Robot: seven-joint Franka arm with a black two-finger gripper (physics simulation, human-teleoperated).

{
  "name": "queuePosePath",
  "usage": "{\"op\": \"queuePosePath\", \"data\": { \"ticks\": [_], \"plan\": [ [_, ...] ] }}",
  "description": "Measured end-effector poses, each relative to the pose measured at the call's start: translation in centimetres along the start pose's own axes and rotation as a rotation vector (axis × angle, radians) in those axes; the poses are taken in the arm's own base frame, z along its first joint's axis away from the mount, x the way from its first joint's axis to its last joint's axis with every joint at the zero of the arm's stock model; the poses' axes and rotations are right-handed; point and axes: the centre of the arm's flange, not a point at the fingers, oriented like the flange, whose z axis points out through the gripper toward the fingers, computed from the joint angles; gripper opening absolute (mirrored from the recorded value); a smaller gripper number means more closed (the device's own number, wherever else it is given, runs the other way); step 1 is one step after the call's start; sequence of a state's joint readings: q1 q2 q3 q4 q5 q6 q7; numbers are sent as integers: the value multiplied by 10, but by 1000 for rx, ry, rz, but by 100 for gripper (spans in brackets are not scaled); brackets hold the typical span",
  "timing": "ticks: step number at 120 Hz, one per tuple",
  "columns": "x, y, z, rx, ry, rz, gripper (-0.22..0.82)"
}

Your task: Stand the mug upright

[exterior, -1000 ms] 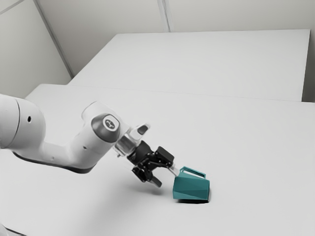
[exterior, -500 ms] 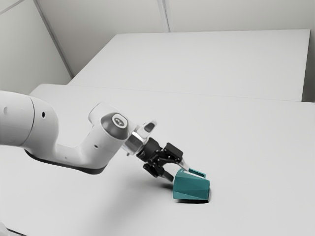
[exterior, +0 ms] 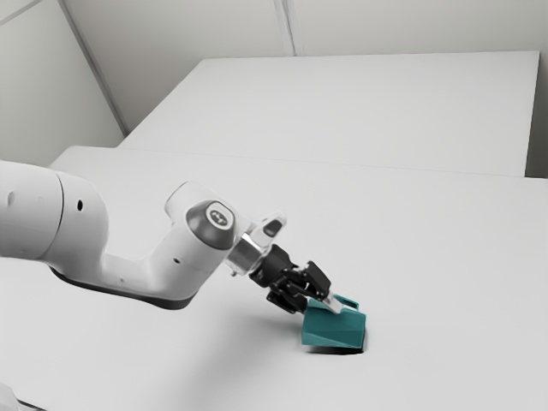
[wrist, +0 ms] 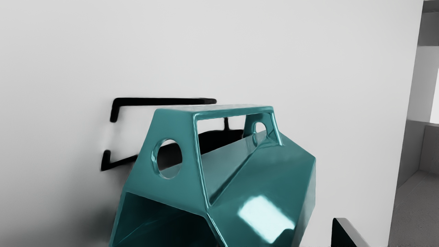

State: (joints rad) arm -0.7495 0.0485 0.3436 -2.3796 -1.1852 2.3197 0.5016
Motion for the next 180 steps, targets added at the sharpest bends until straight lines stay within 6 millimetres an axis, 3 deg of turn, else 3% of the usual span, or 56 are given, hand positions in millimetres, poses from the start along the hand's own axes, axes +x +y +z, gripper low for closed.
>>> {"op": "queuePosePath", "data": {
  "ticks": [11, 30, 65, 90, 119, 130, 151, 169, 180],
  "plan": [
    [-2, 4, 3, 1, -5, 14, 3],
    [-1, 11, 1, 4, -2, 39, -6],
    [-3, 34, -12, -10, 30, 86, -15],
    [-3, 56, -38, 16, 68, 162, -16],
    [26, 33, -102, 228, 127, 261, -17],
    [32, 22, -116, 331, 120, 301, -17],
    [44, -17, -155, 505, 127, 300, -17],
    [49, -43, -175, 607, 124, 280, -17],
    [53, -47, -187, 665, 128, 290, -17]
  ]
}}
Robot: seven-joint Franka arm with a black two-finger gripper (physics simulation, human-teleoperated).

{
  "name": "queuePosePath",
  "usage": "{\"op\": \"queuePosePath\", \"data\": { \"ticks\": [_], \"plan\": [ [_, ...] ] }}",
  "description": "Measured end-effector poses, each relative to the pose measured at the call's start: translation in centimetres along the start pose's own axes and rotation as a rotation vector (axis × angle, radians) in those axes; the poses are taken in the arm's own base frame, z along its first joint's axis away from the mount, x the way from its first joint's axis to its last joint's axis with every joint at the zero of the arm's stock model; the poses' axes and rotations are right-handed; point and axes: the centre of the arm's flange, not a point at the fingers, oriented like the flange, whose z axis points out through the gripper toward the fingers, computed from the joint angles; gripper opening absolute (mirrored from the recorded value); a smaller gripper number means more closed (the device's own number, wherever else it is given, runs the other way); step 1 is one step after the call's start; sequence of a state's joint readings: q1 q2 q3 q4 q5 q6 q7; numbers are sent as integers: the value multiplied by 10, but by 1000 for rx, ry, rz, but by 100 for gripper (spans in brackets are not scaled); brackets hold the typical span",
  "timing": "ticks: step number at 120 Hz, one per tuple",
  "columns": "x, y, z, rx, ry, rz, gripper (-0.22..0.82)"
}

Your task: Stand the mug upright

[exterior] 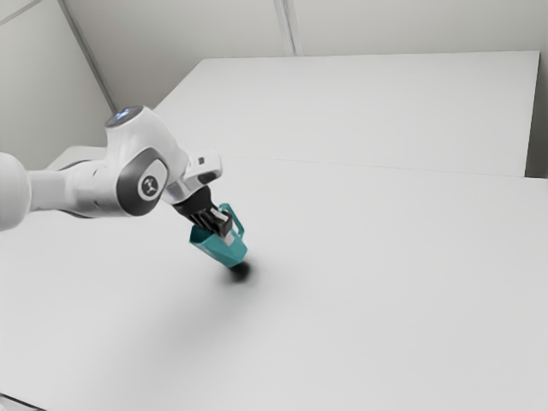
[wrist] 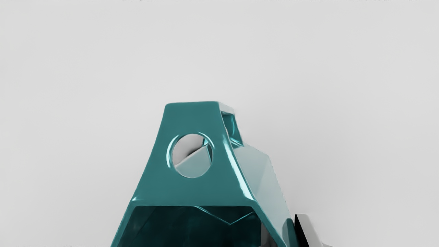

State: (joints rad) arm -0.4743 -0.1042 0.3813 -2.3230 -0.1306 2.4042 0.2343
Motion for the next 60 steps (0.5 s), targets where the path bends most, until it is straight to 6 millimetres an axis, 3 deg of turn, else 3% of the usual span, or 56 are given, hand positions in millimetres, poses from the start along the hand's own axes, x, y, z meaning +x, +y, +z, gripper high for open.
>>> {"op": "queuePosePath", "data": {
  "ticks": [17, 46, 60],
  "plan": [
    [19, -16, -14, 87, -11, 25, -17],
    [36, -54, 0, 169, -99, -18, -17],
    [49, -57, 1, 182, -161, -26, -17]
  ]
}}
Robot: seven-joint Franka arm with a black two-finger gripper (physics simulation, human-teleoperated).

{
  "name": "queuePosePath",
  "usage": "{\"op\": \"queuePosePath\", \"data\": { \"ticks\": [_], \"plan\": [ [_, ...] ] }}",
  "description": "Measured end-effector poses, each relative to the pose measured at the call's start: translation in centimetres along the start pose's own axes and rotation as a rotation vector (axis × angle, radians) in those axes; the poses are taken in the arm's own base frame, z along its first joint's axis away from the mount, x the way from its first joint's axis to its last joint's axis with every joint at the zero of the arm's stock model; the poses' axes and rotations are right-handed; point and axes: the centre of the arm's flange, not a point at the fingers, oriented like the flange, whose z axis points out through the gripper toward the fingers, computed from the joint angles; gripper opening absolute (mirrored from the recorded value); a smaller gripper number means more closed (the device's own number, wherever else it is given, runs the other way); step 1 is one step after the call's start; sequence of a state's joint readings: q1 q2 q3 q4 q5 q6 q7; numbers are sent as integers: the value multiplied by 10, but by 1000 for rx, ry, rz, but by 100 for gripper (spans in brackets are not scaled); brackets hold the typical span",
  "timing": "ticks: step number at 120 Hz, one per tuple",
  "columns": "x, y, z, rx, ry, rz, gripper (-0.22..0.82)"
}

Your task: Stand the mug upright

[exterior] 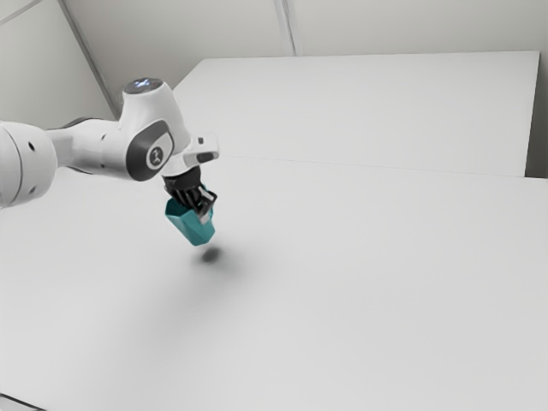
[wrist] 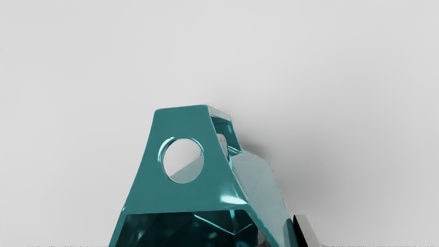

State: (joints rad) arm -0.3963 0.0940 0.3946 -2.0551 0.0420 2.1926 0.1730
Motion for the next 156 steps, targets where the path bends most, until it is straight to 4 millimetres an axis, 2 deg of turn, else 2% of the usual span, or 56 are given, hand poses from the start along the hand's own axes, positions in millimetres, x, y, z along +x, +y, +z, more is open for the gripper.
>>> {"op": "queuePosePath", "data": {
  "ticks": [13, 31, 53, 95, 99, 116, 126, 140, 156],
  "plan": [
    [3, 3, 9, 2, -64, 6, -17],
    [-3, -8, 20, 0, -129, -10, -17],
    [-5, -9, 39, -1, -187, -7, -17],
    [-7, -8, 53, -13, -222, -8, -17],
    [-7, -8, 54, -15, -223, -7, -13],
    [-9, -7, 56, -26, -227, -5, 18],
    [-9, -8, 55, -28, -226, -2, 32],
    [-9, -8, 52, -29, -220, 4, 44],
    [-8, -9, 40, -30, -199, 10, 52]
  ]
}}
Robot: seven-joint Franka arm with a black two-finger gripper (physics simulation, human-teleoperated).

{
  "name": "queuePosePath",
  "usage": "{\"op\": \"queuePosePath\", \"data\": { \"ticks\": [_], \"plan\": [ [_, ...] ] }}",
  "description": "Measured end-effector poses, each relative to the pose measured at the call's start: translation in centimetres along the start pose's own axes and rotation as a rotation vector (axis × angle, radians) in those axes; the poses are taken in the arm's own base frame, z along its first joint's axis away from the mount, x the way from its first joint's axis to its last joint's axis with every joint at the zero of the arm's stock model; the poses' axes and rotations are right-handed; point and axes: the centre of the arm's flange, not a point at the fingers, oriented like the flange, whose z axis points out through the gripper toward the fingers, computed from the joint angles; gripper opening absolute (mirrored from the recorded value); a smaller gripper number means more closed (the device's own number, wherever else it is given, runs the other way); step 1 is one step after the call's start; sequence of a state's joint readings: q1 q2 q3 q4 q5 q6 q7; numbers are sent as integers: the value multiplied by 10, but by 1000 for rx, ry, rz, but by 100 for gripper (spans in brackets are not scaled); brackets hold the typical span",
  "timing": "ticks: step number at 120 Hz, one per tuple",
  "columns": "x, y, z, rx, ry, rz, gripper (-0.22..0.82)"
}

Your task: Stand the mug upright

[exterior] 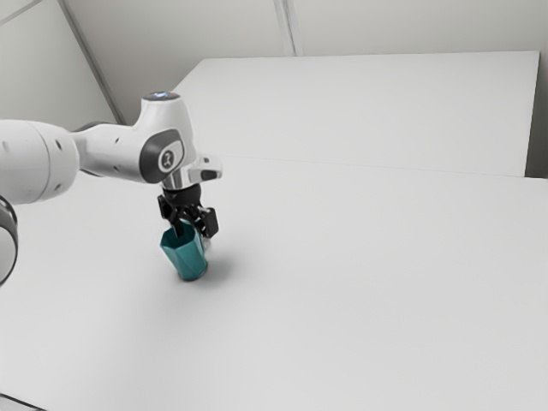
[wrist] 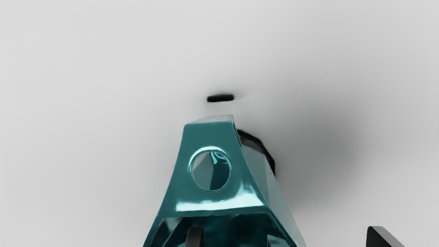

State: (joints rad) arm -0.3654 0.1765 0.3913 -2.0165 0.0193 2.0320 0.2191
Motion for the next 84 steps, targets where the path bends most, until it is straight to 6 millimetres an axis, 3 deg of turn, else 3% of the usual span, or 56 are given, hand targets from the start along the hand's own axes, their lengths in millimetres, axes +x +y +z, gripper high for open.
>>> {"op": "queuePosePath", "data": {
  "ticks": [25, 49, 60, 84],
  "plan": [
    [-9, 5, -47, -5, 90, 22, 57],
    [-9, -4, -120, 31, 207, 29, 59],
    [-10, -10, -163, 60, 241, 26, 60],
    [-26, -15, -237, 94, 265, 11, 60]
  ]
}}
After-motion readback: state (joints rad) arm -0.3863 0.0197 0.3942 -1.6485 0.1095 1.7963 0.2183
